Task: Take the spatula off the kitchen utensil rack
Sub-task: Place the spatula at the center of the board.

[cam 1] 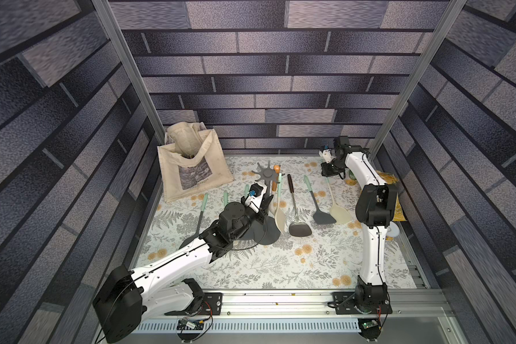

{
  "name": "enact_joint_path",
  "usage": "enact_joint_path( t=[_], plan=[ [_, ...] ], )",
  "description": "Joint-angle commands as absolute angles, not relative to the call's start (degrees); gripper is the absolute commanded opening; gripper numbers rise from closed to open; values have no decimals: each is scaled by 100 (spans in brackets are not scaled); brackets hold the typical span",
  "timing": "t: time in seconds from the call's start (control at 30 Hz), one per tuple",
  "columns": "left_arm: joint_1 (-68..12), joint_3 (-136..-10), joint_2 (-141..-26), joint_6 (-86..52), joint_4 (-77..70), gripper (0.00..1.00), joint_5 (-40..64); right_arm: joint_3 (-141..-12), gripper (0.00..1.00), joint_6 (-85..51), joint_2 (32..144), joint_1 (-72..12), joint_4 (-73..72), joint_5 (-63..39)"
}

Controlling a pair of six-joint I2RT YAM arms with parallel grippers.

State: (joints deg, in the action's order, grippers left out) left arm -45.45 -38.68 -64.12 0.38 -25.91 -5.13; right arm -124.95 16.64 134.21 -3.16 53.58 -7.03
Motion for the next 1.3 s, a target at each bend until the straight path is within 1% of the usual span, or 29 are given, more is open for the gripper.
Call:
enact_joint_path(
  t=[0.0,0.3,0.57,0.67,0.73,0.83,0.93,1.1,1.27],
  plan=[
    [-4579,-3822,-6568,140,-2101,14,-667,-12719,0,1370,13721,-246,5409,-887],
    [-4590,-3884,-6632,148,-2086,14,-659,-12687,0,960,14125,-220,5274,-964],
    [-4605,-3920,-6696,157,-2083,14,-650,-12537,0,775,14108,-209,5206,-1044],
    [-4605,-3920,-6696,155,-2077,14,-650,-12416,2,757,14028,-211,5155,-1076],
    [-4600,-3920,-6689,160,-2066,14,-657,-12338,4,730,13966,-206,5142,-1080],
    [-4597,-3920,-6690,163,-2068,14,-655,-12202,11,665,13850,-210,5090,-1134],
    [-4608,-3936,-6689,175,-2049,14,-642,-12120,25,600,13728,-204,5056,-1117],
    [-4610,-3959,-6682,197,-2008,14,-641,-12040,37,535,13381,-211,5036,-1096],
    [-4611,-3969,-6686,205,-1995,14,-637,-11551,39,428,12507,-208,4716,-1336]
  ],
)
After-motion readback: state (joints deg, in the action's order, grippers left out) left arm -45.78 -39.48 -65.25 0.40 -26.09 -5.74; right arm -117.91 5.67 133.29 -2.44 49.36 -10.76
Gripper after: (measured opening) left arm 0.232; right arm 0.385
